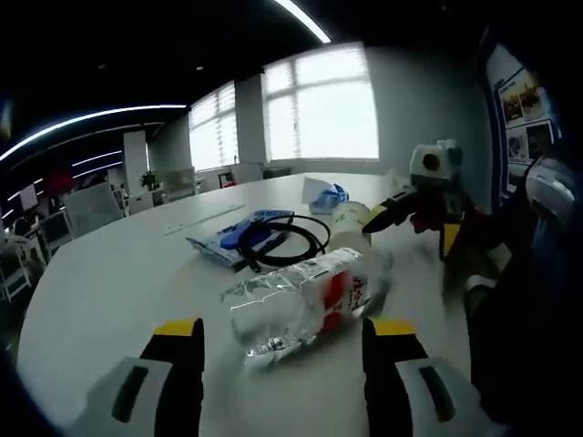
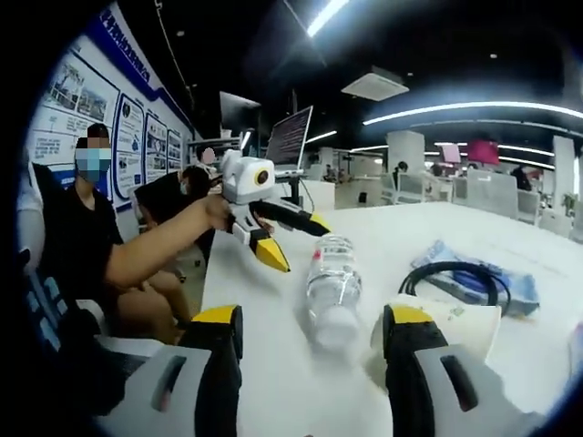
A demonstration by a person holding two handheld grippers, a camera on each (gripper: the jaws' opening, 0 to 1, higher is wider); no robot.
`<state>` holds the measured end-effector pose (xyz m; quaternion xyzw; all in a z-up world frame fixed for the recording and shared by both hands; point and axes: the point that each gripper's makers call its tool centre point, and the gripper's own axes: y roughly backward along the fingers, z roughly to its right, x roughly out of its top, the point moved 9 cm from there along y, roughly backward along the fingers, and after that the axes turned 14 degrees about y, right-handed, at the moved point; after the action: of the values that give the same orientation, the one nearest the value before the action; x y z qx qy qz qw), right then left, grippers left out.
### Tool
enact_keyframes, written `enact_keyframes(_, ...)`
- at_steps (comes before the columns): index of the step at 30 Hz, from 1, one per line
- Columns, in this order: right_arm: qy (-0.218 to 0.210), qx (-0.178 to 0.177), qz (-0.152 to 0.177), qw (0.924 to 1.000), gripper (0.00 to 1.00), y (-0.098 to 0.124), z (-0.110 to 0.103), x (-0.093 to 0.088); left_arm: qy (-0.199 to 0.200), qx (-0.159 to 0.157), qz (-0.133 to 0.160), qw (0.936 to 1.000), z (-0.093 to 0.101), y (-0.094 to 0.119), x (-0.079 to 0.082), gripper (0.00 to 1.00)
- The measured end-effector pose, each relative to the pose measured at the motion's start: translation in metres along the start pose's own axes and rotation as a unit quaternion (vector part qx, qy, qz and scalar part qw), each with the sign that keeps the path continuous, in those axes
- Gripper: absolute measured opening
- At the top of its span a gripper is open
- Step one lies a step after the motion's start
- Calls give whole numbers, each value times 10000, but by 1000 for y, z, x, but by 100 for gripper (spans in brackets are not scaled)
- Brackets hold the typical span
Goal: Arrange the tabletop items into an orderly group along one side of the table until the central work area is clear of visible clutter.
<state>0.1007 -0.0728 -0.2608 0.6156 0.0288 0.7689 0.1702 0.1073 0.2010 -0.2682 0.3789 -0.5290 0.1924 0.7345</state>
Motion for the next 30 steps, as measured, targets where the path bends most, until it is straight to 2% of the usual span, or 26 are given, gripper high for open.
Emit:
enact_keyframes(7,112,-1,-68,9999,54,-6,-5,-2,-32,-59,-49,10000,2,-4,-4,64)
enact_keyframes(10,172,19,-199,9997,51,-10,-6,-9,-28,-80,-38,10000,2,-5,-5,60)
enact_keyframes(13,178,0,-223,9996,43,-11,-4,-13,-38,-89,-70,9999,0,-6,-6,57)
enact_keyframes(23,167,-139,-273,9994,32,-14,0,-20,-5,-117,-20,9999,-1,-7,-7,52)
enact_keyframes(30,299,-327,-249,9987,20,-15,3,-21,85,-71,20,9999,-3,-7,-8,48)
